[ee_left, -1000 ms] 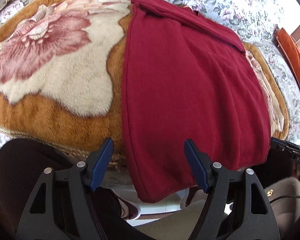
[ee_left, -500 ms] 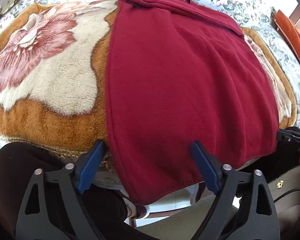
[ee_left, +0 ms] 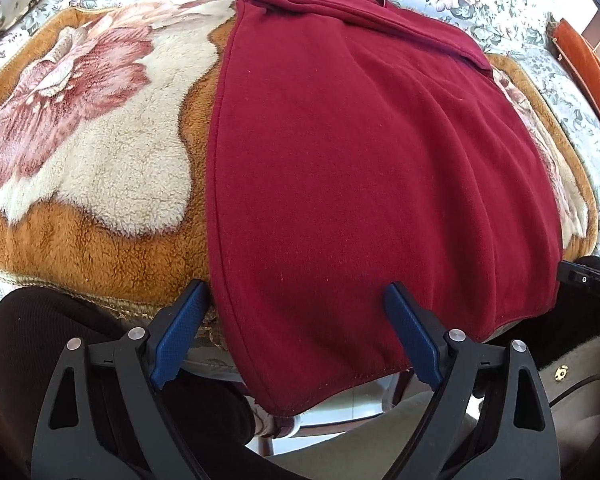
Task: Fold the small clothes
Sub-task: 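Move both tools to the hem end of the sweater strip, then grasp the hem with both tools and fold it up toward the collar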
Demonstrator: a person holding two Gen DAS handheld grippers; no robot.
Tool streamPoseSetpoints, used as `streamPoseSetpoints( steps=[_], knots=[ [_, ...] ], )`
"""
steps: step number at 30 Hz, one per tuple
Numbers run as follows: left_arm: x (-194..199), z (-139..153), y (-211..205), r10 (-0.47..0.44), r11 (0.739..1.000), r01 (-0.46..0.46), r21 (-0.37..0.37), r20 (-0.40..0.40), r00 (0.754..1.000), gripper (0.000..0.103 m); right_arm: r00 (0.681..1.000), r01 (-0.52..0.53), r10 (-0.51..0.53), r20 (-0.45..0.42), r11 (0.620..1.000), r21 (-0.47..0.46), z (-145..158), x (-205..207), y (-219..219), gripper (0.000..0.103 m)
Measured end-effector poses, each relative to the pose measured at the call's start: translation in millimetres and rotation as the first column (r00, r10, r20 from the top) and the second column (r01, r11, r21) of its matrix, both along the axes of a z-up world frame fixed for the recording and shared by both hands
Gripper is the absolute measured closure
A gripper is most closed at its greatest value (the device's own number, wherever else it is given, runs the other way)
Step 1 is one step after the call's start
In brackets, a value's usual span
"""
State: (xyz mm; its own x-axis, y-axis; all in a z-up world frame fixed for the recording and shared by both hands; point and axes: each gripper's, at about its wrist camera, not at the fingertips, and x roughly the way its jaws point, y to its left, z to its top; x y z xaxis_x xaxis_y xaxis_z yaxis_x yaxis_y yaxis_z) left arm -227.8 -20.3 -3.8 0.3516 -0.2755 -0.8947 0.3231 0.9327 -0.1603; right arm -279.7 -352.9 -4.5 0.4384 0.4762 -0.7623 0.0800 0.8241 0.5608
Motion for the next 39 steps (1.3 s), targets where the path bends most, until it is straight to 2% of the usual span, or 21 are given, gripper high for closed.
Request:
streamPoseSetpoints(
  steps=[5,7,8,10,12,13,14,15,21,24,27,34,36,37,39],
  knots=[
    [-2,0,1,0.002,1.0,-0.002,-0.005,0.005,1.0,0.013,1.0,-0.006,0.006,0.009,1.0,-0.009,0,-2,2,0.058],
    [-4,1,3,0.004,1.0,-0.004,-0.01,0.014,1.0,0.014,1.0,-0.017,0.017,0.015,1.0,-0.026,1,-1,5,0.062],
    [-6,1,4,0.004,1.0,-0.004,-0.009,0.021,1.0,0.018,1.0,-0.02,0.021,0.017,0.999,-0.033,1,-1,8,0.065],
    [-10,4,7,0.011,1.0,-0.01,-0.014,0.038,0.999,0.035,0.999,-0.036,0.038,0.029,0.998,-0.049,3,-1,12,0.077],
    [-11,6,11,0.02,0.999,-0.019,-0.029,0.038,0.999,0.062,0.998,-0.048,0.05,0.043,0.998,-0.048,5,0,16,0.093],
    [-12,7,15,0.022,0.999,-0.021,-0.044,0.034,0.999,0.069,0.997,-0.056,0.058,0.054,0.998,-0.034,6,0,18,0.093],
    [-11,8,18,0.022,0.998,-0.021,-0.057,0.028,0.999,0.083,0.996,-0.067,0.068,0.065,0.998,-0.019,8,0,19,0.094],
    [-10,10,21,0.021,0.998,-0.02,-0.068,0.018,1.0,0.09,0.994,-0.074,0.075,0.077,0.997,-0.012,11,1,19,0.094],
    [-2,24,30,0.008,0.987,-0.012,-0.161,-0.027,1.0,0.096,0.978,-0.105,0.085,0.188,0.99,0.099,43,10,10,0.095],
    [8,44,30,0.005,0.973,-0.009,-0.23,-0.016,1.0,0.096,0.967,-0.092,0.05,0.249,0.983,0.159,61,20,-2,0.095],
    [25,69,27,0.007,0.964,0.001,-0.264,0.03,1.0,0.096,0.954,-0.072,0.013,0.299,0.979,0.188,78,33,-12,0.095],
    [95,128,12,0.046,0.96,0.006,-0.281,0.178,0.983,0.098,0.909,-0.007,-0.08,0.408,0.978,0.207,119,86,-44,0.095],
    [125,138,11,0.074,0.953,-0.013,-0.302,0.193,0.978,0.098,0.906,0.021,-0.111,0.409,0.976,0.218,124,115,-55,0.096],
    [143,141,9,0.062,0.954,-0.014,-0.299,0.151,0.987,0.098,0.904,0.033,-0.125,0.409,0.974,0.224,125,127,-58,0.098],
    [173,140,2,0.089,0.958,-0.045,-0.283,0.145,0.985,0.098,0.9,0.062,-0.152,0.409,0.973,0.224,126,152,-69,0.103]
  ],
)
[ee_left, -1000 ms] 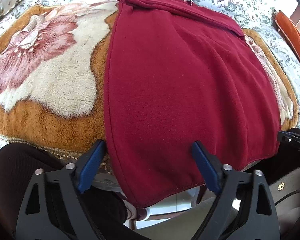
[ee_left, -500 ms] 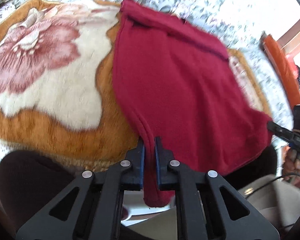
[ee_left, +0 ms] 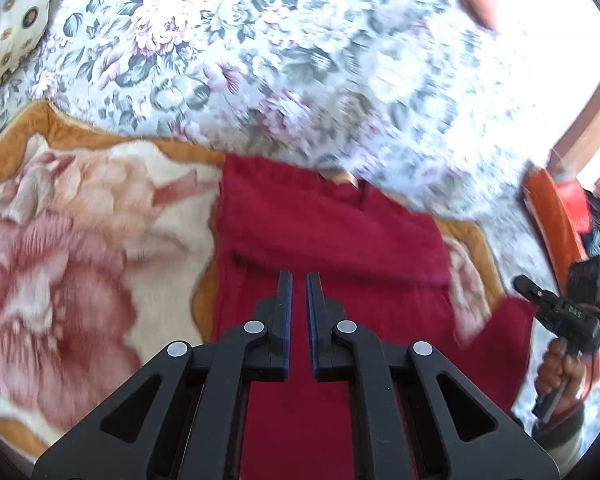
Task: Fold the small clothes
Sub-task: 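Grasp the hem with both tools and fold it up toward the collar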
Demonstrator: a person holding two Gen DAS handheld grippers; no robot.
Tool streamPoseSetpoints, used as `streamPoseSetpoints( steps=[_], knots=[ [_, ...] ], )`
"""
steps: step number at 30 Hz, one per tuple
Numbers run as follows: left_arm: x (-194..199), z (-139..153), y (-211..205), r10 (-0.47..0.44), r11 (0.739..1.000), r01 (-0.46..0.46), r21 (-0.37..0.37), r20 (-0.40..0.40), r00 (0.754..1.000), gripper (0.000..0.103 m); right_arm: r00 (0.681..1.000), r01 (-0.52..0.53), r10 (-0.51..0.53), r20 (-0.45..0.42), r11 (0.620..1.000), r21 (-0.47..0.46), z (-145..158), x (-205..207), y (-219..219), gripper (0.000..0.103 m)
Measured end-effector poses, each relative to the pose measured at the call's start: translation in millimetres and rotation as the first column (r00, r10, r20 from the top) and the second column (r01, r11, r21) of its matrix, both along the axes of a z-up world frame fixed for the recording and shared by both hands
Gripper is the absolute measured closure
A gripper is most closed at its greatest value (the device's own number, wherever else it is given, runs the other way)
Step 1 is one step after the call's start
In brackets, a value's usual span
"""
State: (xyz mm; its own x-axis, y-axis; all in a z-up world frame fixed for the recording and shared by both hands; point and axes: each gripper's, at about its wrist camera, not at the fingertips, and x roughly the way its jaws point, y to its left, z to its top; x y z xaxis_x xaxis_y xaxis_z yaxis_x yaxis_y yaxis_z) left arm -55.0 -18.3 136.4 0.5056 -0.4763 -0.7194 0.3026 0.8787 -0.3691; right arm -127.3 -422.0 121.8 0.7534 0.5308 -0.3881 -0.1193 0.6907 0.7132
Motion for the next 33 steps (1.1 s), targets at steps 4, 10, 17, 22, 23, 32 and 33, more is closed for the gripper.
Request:
streamPoseSetpoints(
  steps=[4,10,17,22,23,32,33],
  knots=[
    [18,-4,-1,-0.05,0.997,0.048,-0.06,-0.028,0.998,0.098,0.998,0.055,-0.055,-0.011,0.998,0.027,-2,40,-20,0.103],
    [1,-18,9,-0.107,0.994,0.107,-0.007,-0.107,0.989,0.097,1.0,0.018,-0.017,-0.022,0.998,0.056,-4,40,-20,0.101],
    [-35,-32,36,-0.089,0.996,0.093,0.009,-0.18,0.98,0.081,0.987,-0.152,0.147,-0.066,0.985,-0.082,-18,7,23,0.053],
    [-59,-38,59,-0.065,0.995,0.043,-0.093,-0.249,0.966,0.046,0.974,-0.166,0.147,-0.171,0.981,-0.103,-54,27,37,0.053],
    [-61,-39,62,-0.06,0.995,0.036,-0.097,-0.257,0.964,0.046,0.97,-0.179,0.161,-0.18,0.979,-0.092,-60,33,41,0.053],
    [-102,-26,74,-0.176,0.969,0.134,-0.208,-0.2,0.964,0.024,0.977,-0.171,0.134,-0.166,0.957,-0.232,-62,51,72,0.089],
    [-105,-28,72,-0.202,0.966,0.162,-0.201,-0.199,0.959,0.024,0.978,-0.166,0.131,-0.162,0.96,-0.226,-62,51,72,0.089]
  ],
)
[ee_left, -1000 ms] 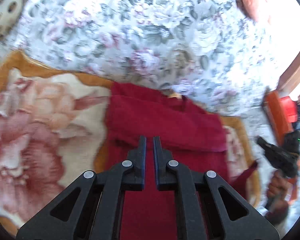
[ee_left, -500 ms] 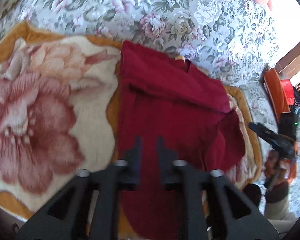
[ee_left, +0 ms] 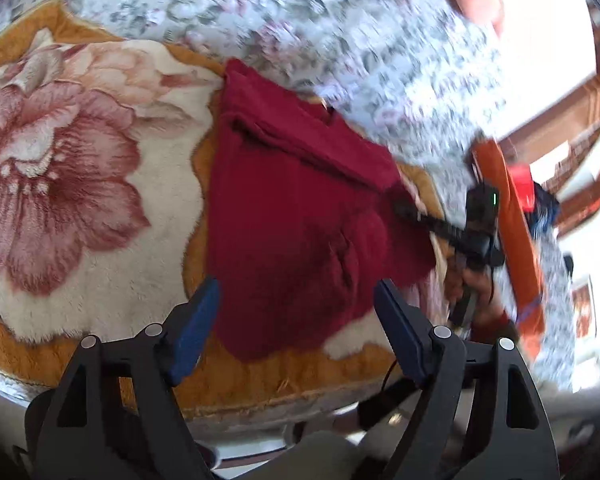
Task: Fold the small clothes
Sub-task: 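Grasp the hem with both tools and fold it up toward the collar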
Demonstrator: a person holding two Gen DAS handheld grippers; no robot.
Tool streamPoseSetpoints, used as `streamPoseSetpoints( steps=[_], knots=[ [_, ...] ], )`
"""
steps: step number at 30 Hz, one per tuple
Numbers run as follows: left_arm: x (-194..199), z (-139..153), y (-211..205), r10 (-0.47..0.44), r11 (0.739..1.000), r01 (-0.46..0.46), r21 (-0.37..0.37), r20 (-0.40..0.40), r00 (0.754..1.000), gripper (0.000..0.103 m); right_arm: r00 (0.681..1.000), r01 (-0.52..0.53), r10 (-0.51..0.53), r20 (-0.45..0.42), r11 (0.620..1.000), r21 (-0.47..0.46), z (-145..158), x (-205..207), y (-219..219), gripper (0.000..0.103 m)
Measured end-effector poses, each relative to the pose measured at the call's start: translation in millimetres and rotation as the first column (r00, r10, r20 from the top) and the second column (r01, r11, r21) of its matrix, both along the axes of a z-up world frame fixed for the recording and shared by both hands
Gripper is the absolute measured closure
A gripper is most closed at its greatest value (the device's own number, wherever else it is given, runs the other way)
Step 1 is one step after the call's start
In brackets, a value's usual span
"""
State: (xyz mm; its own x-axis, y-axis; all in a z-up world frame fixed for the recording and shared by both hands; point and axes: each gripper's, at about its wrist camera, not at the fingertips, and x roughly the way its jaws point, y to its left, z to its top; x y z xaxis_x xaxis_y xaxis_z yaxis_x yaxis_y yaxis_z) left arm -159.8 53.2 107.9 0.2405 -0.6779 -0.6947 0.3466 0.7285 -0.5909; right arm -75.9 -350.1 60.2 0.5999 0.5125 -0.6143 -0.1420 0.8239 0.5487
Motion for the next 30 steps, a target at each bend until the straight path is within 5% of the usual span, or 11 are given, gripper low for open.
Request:
streamPoseSetpoints(
  steps=[3,9,10,12,15,24,30],
  knots=[
    [-8,-5,-6,-0.073,0.997,0.073,-0.022,0.016,0.997,0.024,1.0,0.005,-0.005,0.0,1.0,0.012,0,-2,-2,0.09],
    [0,-19,-38,-0.116,0.992,0.111,0.054,0.088,0.989,0.027,1.0,0.03,-0.03,-0.005,0.998,0.055,-4,-3,-9,0.092],
    [3,-20,-43,-0.111,0.993,0.105,0.06,0.11,0.988,0.033,0.999,0.037,-0.038,0.003,0.998,0.053,-3,-4,-9,0.094],
    [18,-24,-56,-0.118,0.989,0.107,0.101,0.11,0.987,0.074,0.998,0.057,-0.058,0.027,0.997,0.056,1,-8,-12,0.095],
    [47,-19,-70,-0.11,0.984,0.088,0.152,0.146,0.983,0.088,0.993,0.093,-0.098,0.066,0.993,0.074,14,-10,-23,0.096],
    [179,24,-103,-0.016,0.988,-0.024,0.15,0.258,0.966,0.096,0.959,0.224,-0.239,0.152,0.969,0.108,50,23,-69,0.096],
    [260,10,-144,0.017,0.969,-0.09,0.23,0.303,0.953,0.096,0.925,0.341,-0.349,0.152,0.937,0.076,39,75,-91,0.096]
  ],
)
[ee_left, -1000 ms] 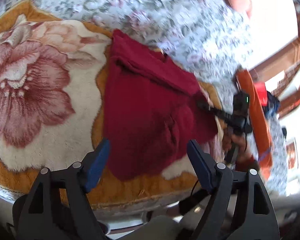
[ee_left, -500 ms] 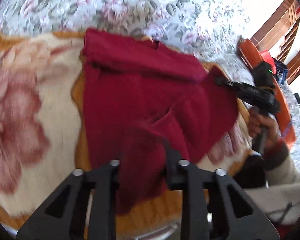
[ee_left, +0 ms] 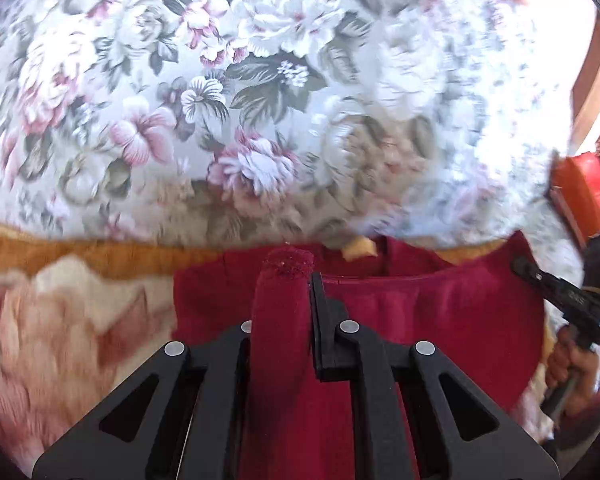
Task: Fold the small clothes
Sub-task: 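Grasp the hem with both tools and fold it up toward the collar, then lay the hem onto the collar end and open both tools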
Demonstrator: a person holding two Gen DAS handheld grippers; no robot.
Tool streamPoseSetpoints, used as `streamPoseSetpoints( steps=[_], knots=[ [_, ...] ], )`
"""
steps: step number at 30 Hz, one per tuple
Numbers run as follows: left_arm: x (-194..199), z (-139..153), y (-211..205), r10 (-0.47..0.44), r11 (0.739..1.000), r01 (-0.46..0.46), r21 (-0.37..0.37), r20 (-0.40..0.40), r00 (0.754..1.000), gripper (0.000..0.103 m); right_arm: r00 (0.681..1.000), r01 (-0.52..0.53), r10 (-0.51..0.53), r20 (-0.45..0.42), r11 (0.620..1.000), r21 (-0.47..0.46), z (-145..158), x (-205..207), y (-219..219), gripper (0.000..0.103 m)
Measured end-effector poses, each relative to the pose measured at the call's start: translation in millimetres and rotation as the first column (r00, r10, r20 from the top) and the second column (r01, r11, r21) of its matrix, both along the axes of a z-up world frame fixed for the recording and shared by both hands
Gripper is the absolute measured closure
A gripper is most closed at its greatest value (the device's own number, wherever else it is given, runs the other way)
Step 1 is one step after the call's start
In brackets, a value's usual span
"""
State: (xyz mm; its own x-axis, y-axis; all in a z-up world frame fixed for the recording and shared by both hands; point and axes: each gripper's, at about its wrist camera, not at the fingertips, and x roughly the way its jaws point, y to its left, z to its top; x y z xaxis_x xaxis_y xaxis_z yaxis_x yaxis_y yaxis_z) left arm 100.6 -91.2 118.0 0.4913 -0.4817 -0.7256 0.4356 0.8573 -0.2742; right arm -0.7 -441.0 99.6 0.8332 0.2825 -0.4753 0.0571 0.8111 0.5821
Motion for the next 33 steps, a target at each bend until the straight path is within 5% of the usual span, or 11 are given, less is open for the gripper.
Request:
streamPoseSetpoints(
  steps=[7,11,16,18,25,26,27,33],
  knots=[
    [52,-50,-21,0.1,0.993,-0.095,0.066,-0.073,0.992,0.09,0.99,0.054,-0.07,-0.122,0.989,-0.137,-43,60,4,0.096],
    [60,-51,-13,0.117,0.993,-0.113,0.045,-0.095,0.989,0.069,0.982,0.03,-0.059,-0.18,0.987,-0.157,-48,74,3,0.096],
    [35,-21,6,0.099,0.995,-0.098,0.032,-0.046,0.994,0.052,0.989,0.026,-0.055,-0.136,0.978,-0.209,-15,51,3,0.088],
    [16,-11,16,0.086,0.996,-0.085,0.012,-0.037,0.996,0.048,0.992,-0.002,-0.027,-0.124,0.973,-0.23,-7,39,6,0.077],
    [-27,-15,33,0.072,0.997,-0.07,0.029,-0.05,0.996,0.044,0.972,-0.059,0.002,-0.237,0.971,-0.233,-29,67,9,0.069],
    [-28,-21,28,0.069,0.997,-0.067,0.047,-0.059,0.996,0.044,0.97,-0.091,0.038,-0.242,0.973,-0.212,-34,75,11,0.072],
    [-27,-29,27,0.072,0.995,-0.068,0.072,-0.063,0.995,0.044,0.972,-0.094,0.043,-0.231,0.973,-0.213,-34,78,13,0.093],
    [-9,-64,5,0.121,0.982,-0.113,0.148,-0.047,0.991,0.044,0.983,0.02,-0.078,-0.168,0.946,-0.323,-25,98,12,0.097]
  ],
)
